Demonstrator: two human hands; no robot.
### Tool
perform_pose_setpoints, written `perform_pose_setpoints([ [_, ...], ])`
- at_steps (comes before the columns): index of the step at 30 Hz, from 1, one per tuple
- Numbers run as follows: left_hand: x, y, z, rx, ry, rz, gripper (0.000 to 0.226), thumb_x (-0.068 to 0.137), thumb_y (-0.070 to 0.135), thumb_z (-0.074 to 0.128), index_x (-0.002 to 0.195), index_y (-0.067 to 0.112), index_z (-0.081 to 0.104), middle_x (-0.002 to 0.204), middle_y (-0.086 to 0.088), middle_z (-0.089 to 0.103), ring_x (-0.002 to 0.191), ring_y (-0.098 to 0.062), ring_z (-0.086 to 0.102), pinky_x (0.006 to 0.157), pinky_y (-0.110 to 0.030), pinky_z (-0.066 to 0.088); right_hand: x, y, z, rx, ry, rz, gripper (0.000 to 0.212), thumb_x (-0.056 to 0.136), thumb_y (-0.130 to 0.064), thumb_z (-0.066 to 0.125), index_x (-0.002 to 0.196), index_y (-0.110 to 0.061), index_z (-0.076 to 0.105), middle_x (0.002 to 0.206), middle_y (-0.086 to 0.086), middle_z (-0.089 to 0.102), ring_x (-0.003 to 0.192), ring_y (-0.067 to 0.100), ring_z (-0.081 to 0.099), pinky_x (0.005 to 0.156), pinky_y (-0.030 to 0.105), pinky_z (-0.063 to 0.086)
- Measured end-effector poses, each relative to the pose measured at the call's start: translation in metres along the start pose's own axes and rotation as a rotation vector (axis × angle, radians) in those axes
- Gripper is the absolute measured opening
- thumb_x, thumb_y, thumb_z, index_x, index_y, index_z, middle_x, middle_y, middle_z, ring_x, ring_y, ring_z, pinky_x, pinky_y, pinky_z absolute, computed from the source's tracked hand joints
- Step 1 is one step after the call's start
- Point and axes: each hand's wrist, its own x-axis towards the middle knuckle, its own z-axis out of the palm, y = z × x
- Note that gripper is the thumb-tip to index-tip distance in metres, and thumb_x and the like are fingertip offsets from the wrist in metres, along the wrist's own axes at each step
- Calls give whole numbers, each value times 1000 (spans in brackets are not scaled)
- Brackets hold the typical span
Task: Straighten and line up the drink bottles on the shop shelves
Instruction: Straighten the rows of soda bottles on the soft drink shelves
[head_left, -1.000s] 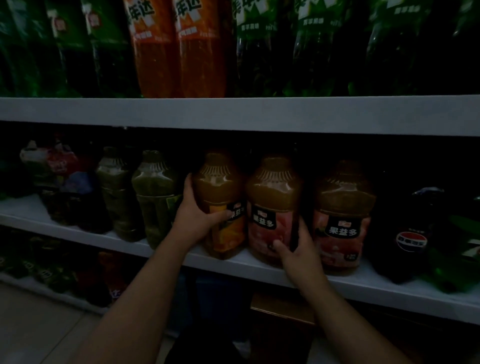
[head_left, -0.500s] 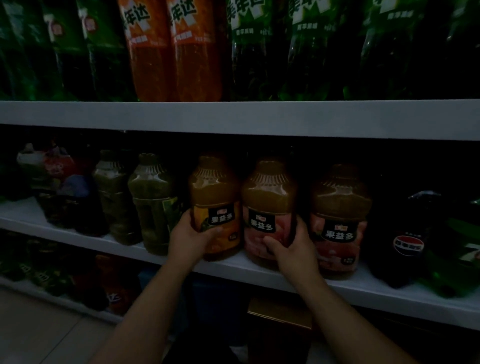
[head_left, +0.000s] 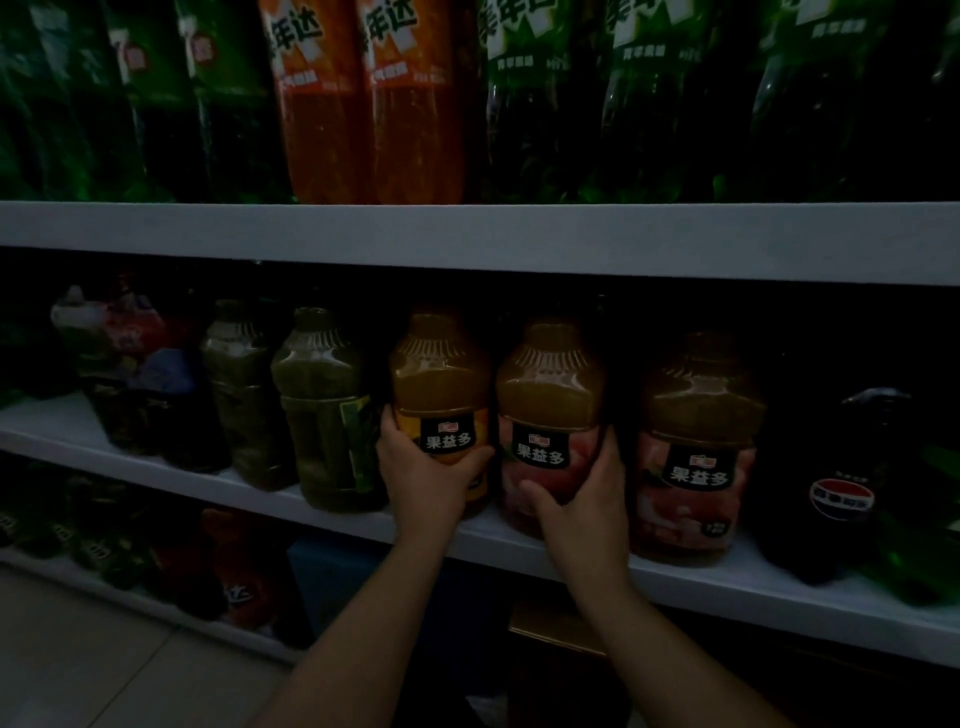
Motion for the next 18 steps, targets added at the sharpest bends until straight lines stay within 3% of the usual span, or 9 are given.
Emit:
perform_pose_setpoints([
  [5,7,-9,-7,7,-40,9,120,41,56,86,141,29,25,131,1,47,118,-15,47,95,-37,44,3,4,-1,30,-2,-3,103,69,-33,80,148,-27,14,148,2,31,133,17,33,103,28,28],
  [9,12,-11,-16,-34,-108,-5,115,36,61,83,135,30,34,115,15,49,106,-7,47,85,-30,42,3,5,-8,91,-38,-11,99,70,-31,79,147,-28,18,148,0,33,133,14,34,104,29,31],
  [12,17,-16,-23,-102,-218,-59,109,39,52,88,134,33,37,109,19,51,105,-10,51,86,-33,45,5,6,-14,117,-95,-11,95,73,-32,78,147,-28,18,148,-2,35,133,14,35,107,37,36],
  [16,23,-14,-34,-183,-407,-72,107,42,44,90,133,36,35,110,23,53,103,-5,52,84,-32,44,6,6,-23,129,-138,-22,93,75,-32,77,147,-32,17,145,-4,38,125,5,37,99,26,34],
  [18,22,-12,-37,-203,-447,-68,105,45,42,90,133,38,32,112,23,53,101,0,51,86,-33,44,5,5,-25,137,-165,-21,91,78,-30,75,147,-32,16,146,-4,37,127,5,36,101,27,33],
])
